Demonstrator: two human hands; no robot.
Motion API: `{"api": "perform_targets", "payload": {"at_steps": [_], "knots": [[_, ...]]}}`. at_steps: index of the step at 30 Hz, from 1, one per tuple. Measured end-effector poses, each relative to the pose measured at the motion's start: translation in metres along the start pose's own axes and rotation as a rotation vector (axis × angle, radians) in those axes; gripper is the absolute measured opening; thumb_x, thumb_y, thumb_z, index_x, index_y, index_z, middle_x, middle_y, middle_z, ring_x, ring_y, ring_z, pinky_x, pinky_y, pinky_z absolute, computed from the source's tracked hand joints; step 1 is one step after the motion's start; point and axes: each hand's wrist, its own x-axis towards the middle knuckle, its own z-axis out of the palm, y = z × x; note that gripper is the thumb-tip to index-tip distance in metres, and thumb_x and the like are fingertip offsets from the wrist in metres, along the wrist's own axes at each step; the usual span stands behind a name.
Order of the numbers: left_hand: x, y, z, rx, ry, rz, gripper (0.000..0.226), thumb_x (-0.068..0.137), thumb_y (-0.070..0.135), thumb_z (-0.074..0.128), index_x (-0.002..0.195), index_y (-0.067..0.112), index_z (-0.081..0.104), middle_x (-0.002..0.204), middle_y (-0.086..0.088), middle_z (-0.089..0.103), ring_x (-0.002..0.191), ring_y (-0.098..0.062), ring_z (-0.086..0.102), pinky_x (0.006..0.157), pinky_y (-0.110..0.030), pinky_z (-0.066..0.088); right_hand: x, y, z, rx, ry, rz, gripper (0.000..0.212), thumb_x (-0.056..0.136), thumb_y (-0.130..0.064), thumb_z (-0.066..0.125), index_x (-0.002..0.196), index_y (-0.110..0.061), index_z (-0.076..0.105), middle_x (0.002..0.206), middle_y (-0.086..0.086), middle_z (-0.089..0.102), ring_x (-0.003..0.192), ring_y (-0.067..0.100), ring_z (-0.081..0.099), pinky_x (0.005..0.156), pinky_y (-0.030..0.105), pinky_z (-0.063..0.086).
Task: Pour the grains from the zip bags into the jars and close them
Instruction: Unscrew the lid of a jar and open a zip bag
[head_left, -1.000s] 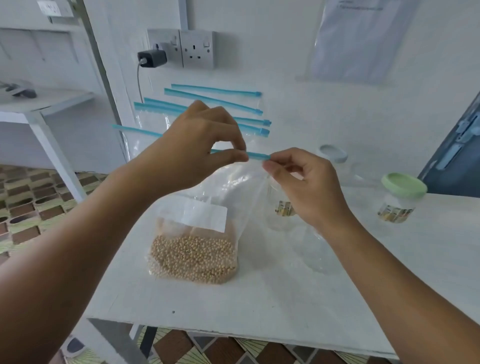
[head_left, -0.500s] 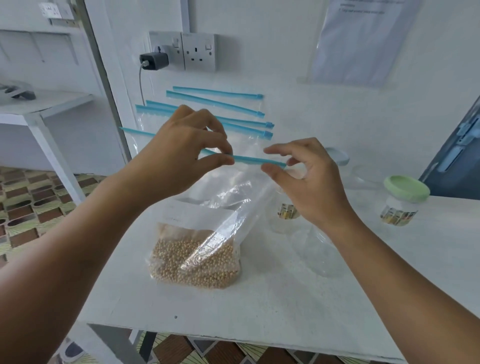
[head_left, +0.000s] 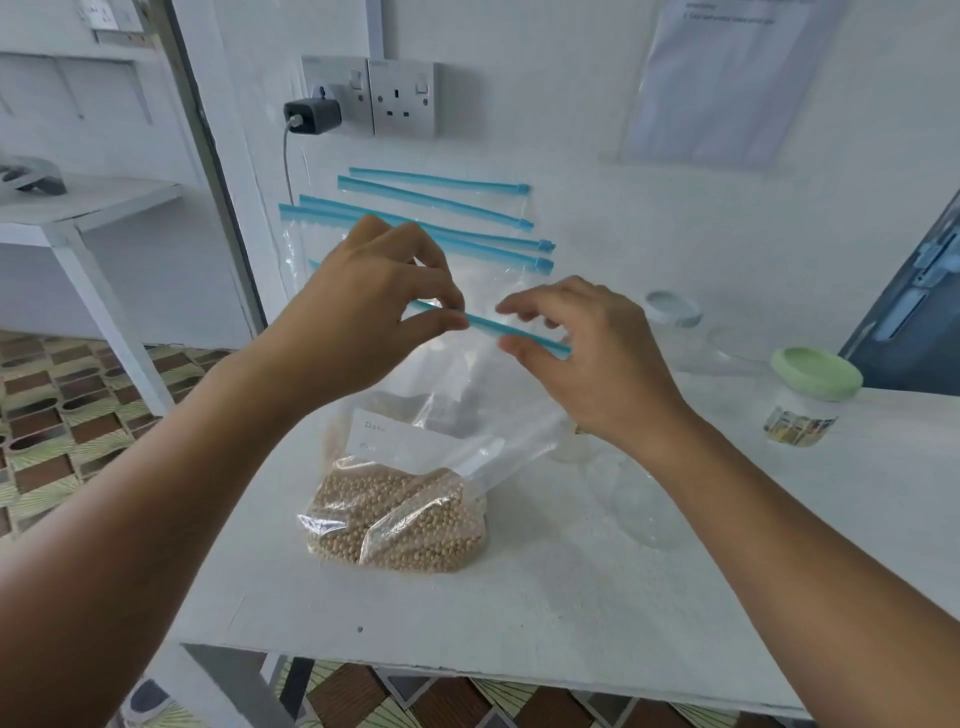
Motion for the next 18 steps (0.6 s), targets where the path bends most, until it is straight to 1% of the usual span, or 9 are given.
{"api": "perform_targets", "payload": {"at_steps": [3, 6, 8, 10, 12, 14, 16, 17, 18], "knots": [[-0.002, 0.000, -0.002, 0.048, -0.012, 0.020, 0.053, 0.088, 0.063, 0.045, 0.106, 0.027, 0.079, 0.117, 0.003, 0.063, 0.108, -0.015, 0.038, 0.089, -0.037, 0.040, 0.002, -0.002, 0.002, 0.031, -0.035, -0.017, 0.018, 0.096, -0.034, 0.074, 0.111, -0.026, 0.077, 0.103, -0.011, 0.076, 0.088, 0.009, 0.068, 0.091, 0.039, 0.060], [-0.009, -0.018, -0.012, 0.083, 0.012, 0.014, 0.049, 0.090, 0.061, 0.049, 0.104, 0.025, 0.080, 0.114, 0.001, 0.064, 0.108, -0.023, 0.045, 0.090, -0.043, 0.042, -0.002, 0.011, 0.000, 0.039, -0.011, -0.012, 0.010, 0.096, -0.029, 0.074, 0.105, -0.025, 0.078, 0.096, -0.011, 0.074, 0.083, 0.010, 0.068, 0.085, 0.040, 0.059], [-0.015, -0.035, -0.021, 0.099, 0.024, -0.020, 0.046, 0.090, 0.059, 0.053, 0.105, 0.025, 0.080, 0.113, 0.000, 0.064, 0.108, -0.029, 0.048, 0.091, -0.046, 0.041, -0.005, 0.021, -0.002, 0.052, 0.000, 0.038, 0.009, 0.095, -0.026, 0.075, 0.104, -0.025, 0.078, 0.094, -0.012, 0.073, 0.083, 0.010, 0.068, 0.084, 0.039, 0.059], [-0.020, -0.048, -0.028, 0.123, 0.026, -0.056, 0.045, 0.089, 0.059, 0.055, 0.105, 0.026, 0.080, 0.115, 0.000, 0.064, 0.109, -0.031, 0.048, 0.091, -0.044, 0.039, -0.007, 0.027, -0.003, 0.078, -0.006, 0.080, 0.010, 0.095, -0.025, 0.075, 0.105, -0.025, 0.078, 0.094, -0.013, 0.073, 0.084, 0.009, 0.068, 0.084, 0.035, 0.059], [-0.025, -0.053, -0.030, 0.135, 0.012, -0.072, 0.043, 0.088, 0.058, 0.056, 0.105, 0.026, 0.080, 0.116, 0.000, 0.063, 0.109, -0.031, 0.048, 0.092, -0.042, 0.037, -0.007, 0.025, -0.003, 0.086, -0.010, 0.081, 0.009, 0.095, -0.025, 0.075, 0.104, -0.026, 0.078, 0.093, -0.013, 0.072, 0.084, 0.009, 0.067, 0.083, 0.033, 0.059], [-0.028, -0.053, -0.029, 0.127, 0.017, -0.085, 0.044, 0.089, 0.057, 0.056, 0.105, 0.024, 0.081, 0.115, -0.002, 0.064, 0.108, -0.032, 0.050, 0.092, -0.045, 0.039, -0.005, 0.022, -0.003, 0.081, -0.017, 0.069, 0.006, 0.095, -0.025, 0.075, 0.100, -0.027, 0.077, 0.090, -0.015, 0.071, 0.083, 0.008, 0.067, 0.081, 0.029, 0.057], [-0.030, -0.049, -0.025, 0.130, 0.061, -0.135, 0.046, 0.090, 0.054, 0.056, 0.110, 0.021, 0.080, 0.119, -0.007, 0.062, 0.110, -0.034, 0.051, 0.095, -0.050, 0.042, -0.002, 0.017, -0.005, 0.102, -0.083, 0.114, 0.002, 0.095, -0.029, 0.075, 0.096, -0.029, 0.076, 0.087, -0.017, 0.071, 0.082, 0.005, 0.066, 0.077, 0.023, 0.055], [-0.030, -0.044, -0.022, 0.153, 0.098, -0.173, 0.045, 0.091, 0.052, 0.059, 0.116, 0.019, 0.078, 0.124, -0.010, 0.059, 0.113, -0.036, 0.050, 0.098, -0.051, 0.043, 0.000, 0.016, -0.008, 0.115, -0.137, 0.149, 0.002, 0.095, -0.032, 0.075, 0.094, -0.030, 0.076, 0.086, -0.018, 0.072, 0.082, 0.004, 0.066, 0.075, 0.021, 0.054], [-0.032, -0.039, -0.018, 0.183, 0.145, -0.217, 0.045, 0.092, 0.048, 0.064, 0.124, 0.018, 0.074, 0.129, -0.013, 0.055, 0.118, -0.038, 0.047, 0.103, -0.049, 0.041, 0.001, 0.014, -0.010, 0.131, -0.190, 0.183, 0.006, 0.095, -0.036, 0.075, 0.093, -0.031, 0.078, 0.085, -0.018, 0.072, 0.081, 0.003, 0.066, 0.072, 0.021, 0.055]]}}
